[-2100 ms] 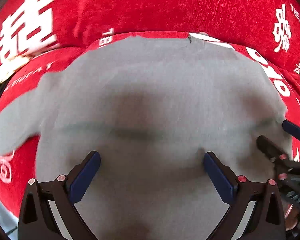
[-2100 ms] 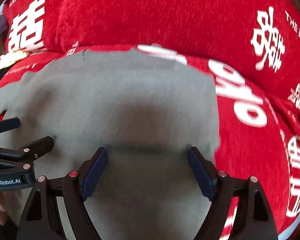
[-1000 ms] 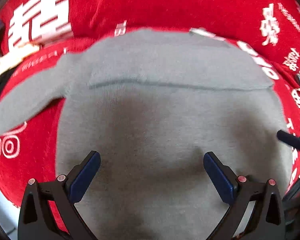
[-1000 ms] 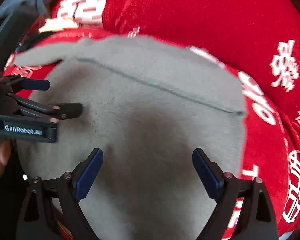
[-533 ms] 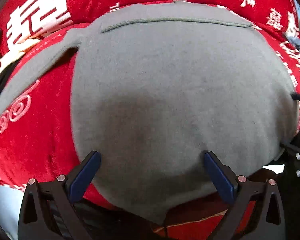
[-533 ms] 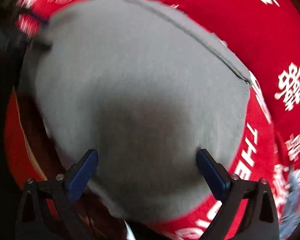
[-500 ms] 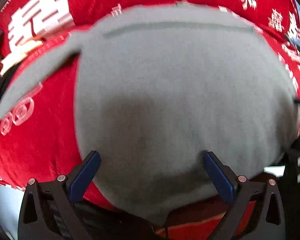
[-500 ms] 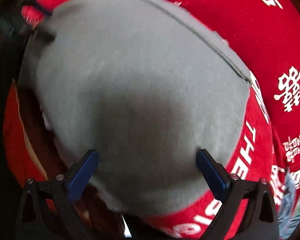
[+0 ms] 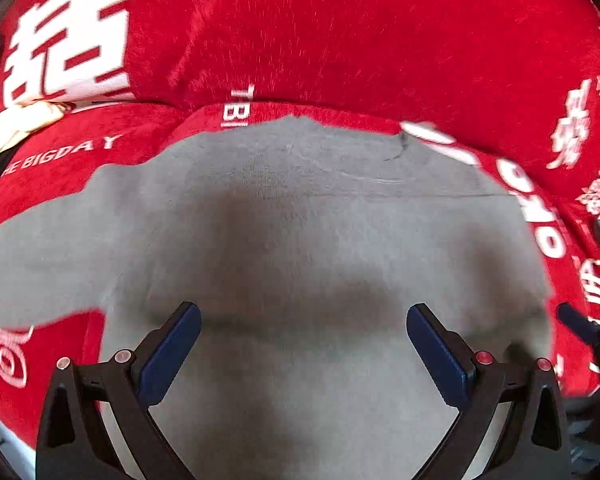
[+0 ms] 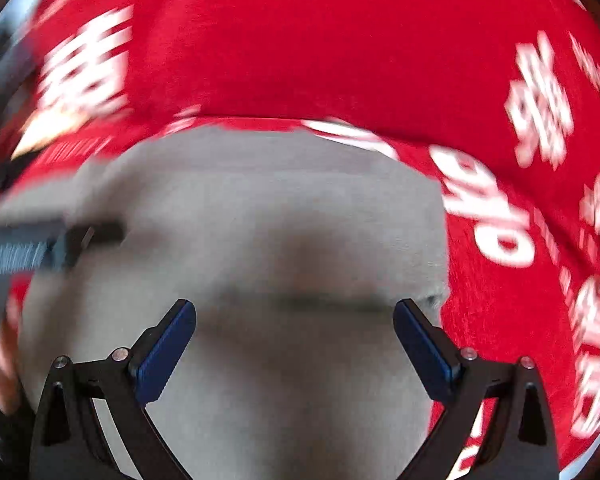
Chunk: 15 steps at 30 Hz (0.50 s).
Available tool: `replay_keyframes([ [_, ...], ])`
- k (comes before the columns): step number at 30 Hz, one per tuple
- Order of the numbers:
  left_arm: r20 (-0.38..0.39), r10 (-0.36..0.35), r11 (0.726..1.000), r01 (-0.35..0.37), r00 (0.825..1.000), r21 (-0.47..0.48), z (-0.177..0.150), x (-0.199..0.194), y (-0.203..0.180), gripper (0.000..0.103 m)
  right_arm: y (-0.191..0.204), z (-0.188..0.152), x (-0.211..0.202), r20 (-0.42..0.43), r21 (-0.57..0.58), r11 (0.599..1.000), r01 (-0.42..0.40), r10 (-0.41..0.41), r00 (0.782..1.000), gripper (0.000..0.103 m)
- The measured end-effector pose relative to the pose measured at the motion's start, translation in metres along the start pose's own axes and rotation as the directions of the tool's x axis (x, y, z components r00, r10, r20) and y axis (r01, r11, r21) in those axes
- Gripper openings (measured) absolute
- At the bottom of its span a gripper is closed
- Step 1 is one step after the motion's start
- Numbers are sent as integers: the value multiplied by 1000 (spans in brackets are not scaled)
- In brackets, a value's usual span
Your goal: Fold small clothes
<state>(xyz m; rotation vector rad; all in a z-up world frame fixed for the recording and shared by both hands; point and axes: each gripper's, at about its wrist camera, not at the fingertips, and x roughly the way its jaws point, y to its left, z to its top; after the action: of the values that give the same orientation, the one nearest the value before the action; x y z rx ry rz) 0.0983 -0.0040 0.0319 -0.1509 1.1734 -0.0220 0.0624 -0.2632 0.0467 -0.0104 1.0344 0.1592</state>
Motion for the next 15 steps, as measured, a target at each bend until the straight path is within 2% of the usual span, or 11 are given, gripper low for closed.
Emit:
replay_keyframes([
  [2,-51,78,997,-78,996,-5,7,24,8,103,-10,19,16,-5,34,998,47,-47,999,99],
  [3,-47,95,995,-96,994,-5,9,30,15,103,-12,27,21,1,38,997,66,-66,998,99],
  [5,-5,71,997,-71,997,-7,10,29,25,103,-15,51,35,-2,55,996,67,-67,998,99],
  [7,12,51,999,-51,999,4,7,30,31,103,-27,72,52,-25,109,993,44,-42,999,99],
  [10,41,43,999,-44,998,32,3,29,33,103,-36,95,64,3,203,978,-40,40,999,99],
  [13,40,44,999,-45,998,18,7,30,33,103,-31,115,91,-43,216,961,-175,188,981,99],
  [14,41,46,999,-46,998,12,10,32,34,103,-30,119,102,-73,207,962,-179,197,978,99],
  [15,43,46,999,-47,998,7,12,33,35,103,-30,124,115,-97,178,975,-131,150,984,99],
])
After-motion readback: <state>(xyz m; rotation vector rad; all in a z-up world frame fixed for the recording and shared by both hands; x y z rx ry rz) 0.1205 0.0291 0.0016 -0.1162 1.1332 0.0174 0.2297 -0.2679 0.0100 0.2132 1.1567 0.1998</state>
